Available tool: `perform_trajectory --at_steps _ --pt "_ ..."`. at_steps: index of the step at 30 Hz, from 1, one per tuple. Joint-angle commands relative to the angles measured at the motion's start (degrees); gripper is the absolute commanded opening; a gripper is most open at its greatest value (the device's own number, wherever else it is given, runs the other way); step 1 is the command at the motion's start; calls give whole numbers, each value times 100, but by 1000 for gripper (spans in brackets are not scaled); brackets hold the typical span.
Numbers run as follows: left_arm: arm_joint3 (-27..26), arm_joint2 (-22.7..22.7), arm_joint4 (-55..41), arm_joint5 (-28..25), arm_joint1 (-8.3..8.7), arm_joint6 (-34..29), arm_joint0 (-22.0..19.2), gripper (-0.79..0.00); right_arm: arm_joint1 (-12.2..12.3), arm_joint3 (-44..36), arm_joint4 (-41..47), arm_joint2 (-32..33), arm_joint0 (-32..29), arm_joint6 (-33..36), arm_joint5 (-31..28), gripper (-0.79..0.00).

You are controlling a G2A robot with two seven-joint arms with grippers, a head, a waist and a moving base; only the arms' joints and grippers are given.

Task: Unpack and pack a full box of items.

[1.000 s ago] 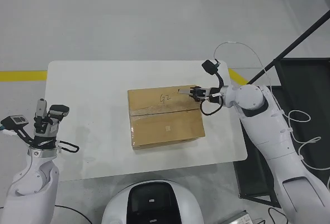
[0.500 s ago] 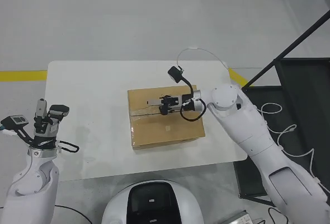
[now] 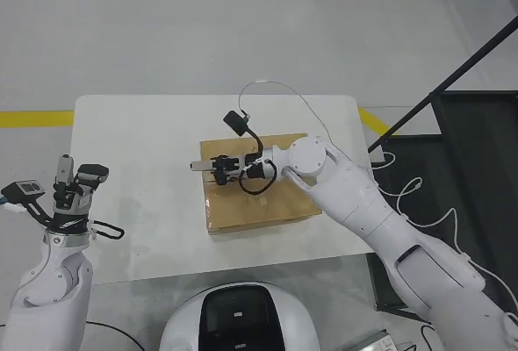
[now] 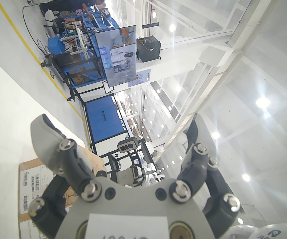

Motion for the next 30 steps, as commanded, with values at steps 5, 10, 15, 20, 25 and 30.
perform_trajectory --at_steps 5,10,15,20,25,30 --pt "0 0 0 0 0 0 0 0 -167 187 -60 -217 19 -245 -88 0" --pt "0 0 0 0 0 0 0 0 -231 375 -101 -207 64 -292 -100 0" --pt "0 0 0 0 0 0 0 0 -155 392 -170 17 -40 -130 -19 0" --pt "0 0 0 0 0 0 0 0 12 129 71 461 -382 182 89 0" --pt "0 0 0 0 0 0 0 0 121 195 722 874 -628 848 36 0" --pt "0 0 0 0 0 0 0 0 125 493 818 980 -638 990 -201 0"
